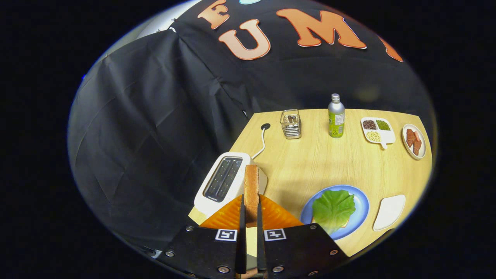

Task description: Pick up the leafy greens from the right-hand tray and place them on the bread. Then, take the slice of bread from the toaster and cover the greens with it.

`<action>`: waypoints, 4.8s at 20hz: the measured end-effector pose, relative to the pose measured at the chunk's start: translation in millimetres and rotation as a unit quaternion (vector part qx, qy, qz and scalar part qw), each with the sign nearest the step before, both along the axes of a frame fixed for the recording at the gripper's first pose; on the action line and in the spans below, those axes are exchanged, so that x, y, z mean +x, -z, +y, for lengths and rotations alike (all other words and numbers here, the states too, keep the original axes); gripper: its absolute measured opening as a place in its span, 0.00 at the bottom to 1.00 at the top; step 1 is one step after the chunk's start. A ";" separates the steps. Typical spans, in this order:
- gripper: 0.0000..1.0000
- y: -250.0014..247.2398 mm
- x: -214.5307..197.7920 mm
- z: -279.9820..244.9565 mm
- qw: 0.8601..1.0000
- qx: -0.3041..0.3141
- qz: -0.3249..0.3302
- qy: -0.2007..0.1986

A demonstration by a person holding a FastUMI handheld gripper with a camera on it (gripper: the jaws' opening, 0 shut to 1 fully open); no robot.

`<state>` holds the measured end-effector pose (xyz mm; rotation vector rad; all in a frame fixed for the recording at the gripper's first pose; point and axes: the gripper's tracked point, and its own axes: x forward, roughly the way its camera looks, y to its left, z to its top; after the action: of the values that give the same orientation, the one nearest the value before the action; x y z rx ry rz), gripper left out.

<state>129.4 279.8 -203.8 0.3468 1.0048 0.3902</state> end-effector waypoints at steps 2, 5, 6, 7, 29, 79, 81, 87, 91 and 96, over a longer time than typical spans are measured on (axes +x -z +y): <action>0.11 8.2 -3.7 -11.8 1.000 0.001 0.005 0.004; 0.11 18.8 -3.8 -29.5 1.000 0.004 0.008 0.017; 0.11 22.6 -3.7 -36.5 1.000 0.006 0.009 0.022; 0.11 27.0 -5.3 -41.3 1.000 0.008 0.011 0.026; 0.11 133.9 -28.4 -129.9 0.994 0.022 0.072 0.083; 0.90 1.5 -32.3 -215.8 0.950 -0.155 -0.247 0.108; 0.92 -20.0 -33.5 -220.7 0.939 -0.165 -0.278 0.114; 0.94 -74.8 -49.3 -229.9 0.913 -0.171 -0.344 0.138; 0.94 -102.8 -63.6 -234.1 0.895 -0.193 -0.374 0.145; 0.94 -116.3 -84.4 -237.4 0.888 -0.200 -0.381 0.162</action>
<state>45.0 42.4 -87.5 -0.0331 0.2236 -0.0113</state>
